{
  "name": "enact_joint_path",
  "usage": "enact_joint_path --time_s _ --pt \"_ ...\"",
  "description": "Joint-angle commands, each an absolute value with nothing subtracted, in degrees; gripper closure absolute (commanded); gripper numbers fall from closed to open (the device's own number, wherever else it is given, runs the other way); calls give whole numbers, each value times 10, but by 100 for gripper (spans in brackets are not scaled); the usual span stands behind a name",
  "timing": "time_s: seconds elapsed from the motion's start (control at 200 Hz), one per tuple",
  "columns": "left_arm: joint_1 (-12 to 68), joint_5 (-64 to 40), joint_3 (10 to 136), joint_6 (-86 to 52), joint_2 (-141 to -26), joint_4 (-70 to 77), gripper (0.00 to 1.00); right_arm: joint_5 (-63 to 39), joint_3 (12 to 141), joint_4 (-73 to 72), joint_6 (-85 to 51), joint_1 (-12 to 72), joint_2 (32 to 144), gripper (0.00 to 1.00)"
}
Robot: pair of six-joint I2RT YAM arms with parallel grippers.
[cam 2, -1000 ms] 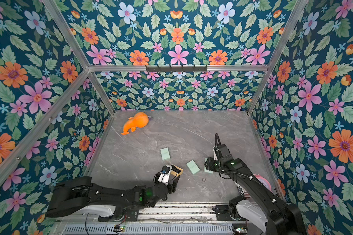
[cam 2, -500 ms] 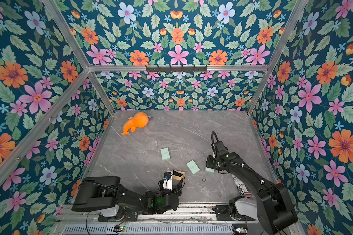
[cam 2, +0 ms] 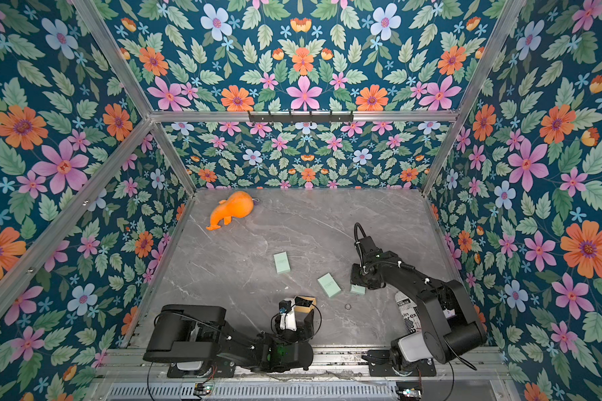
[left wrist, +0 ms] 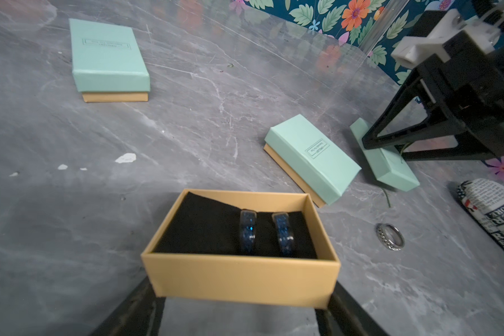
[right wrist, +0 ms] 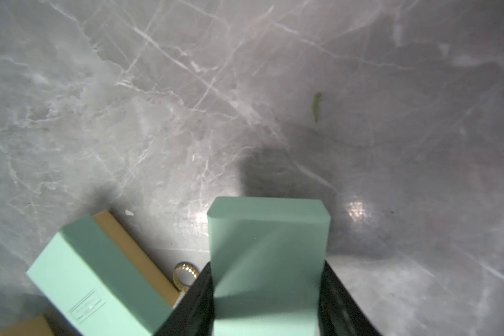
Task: Take the rings out of the lift-off lid box
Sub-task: Place the lid at the center of the board.
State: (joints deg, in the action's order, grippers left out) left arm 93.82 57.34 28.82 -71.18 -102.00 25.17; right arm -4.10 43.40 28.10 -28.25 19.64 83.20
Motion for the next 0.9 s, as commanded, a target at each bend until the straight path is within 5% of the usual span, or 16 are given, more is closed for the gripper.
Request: enact_joint_path --time_s 0.0,0.59,0.895 --pt "940 560 285 -768 -1032 223 29 -28 440 285 -274 196 844 54" --pt "942 532 294 -750 -1020 220 1 -22 470 330 -270 197 841 35" --pt "941 566 284 -701 -823 82 0 26 512 415 -301 289 771 35"
